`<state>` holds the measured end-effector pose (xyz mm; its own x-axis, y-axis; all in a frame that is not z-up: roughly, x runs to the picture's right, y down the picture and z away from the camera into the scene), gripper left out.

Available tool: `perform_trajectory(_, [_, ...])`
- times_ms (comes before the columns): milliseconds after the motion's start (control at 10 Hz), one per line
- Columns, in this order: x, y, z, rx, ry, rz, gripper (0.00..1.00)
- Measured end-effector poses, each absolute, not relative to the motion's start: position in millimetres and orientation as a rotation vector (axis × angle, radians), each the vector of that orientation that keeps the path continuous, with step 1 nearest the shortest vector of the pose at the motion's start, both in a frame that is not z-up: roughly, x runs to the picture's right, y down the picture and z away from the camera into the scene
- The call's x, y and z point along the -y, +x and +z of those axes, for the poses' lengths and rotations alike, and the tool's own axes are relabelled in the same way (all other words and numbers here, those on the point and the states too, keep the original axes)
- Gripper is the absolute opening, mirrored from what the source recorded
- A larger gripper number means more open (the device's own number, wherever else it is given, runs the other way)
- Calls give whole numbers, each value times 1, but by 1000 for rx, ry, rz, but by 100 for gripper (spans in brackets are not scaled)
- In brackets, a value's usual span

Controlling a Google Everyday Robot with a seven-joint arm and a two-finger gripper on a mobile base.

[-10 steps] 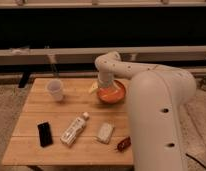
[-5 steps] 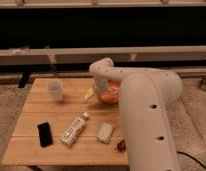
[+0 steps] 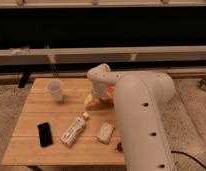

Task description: Drag the ceramic bowl in a circle

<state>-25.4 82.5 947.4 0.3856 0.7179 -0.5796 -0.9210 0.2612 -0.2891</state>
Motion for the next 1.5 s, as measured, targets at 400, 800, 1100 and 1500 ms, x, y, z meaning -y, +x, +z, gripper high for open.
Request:
perform_trajectory(400, [-65,-27,931,-360,-646,1146,44])
perform_trajectory(800, [-67,-26,938,-356,-639,1147,4])
perform_trajectory(1100, [-53,-25,925,-359,-623,1160,0])
perform_trajectory(1500, [-49,-23,923,-359,-610,1161,0])
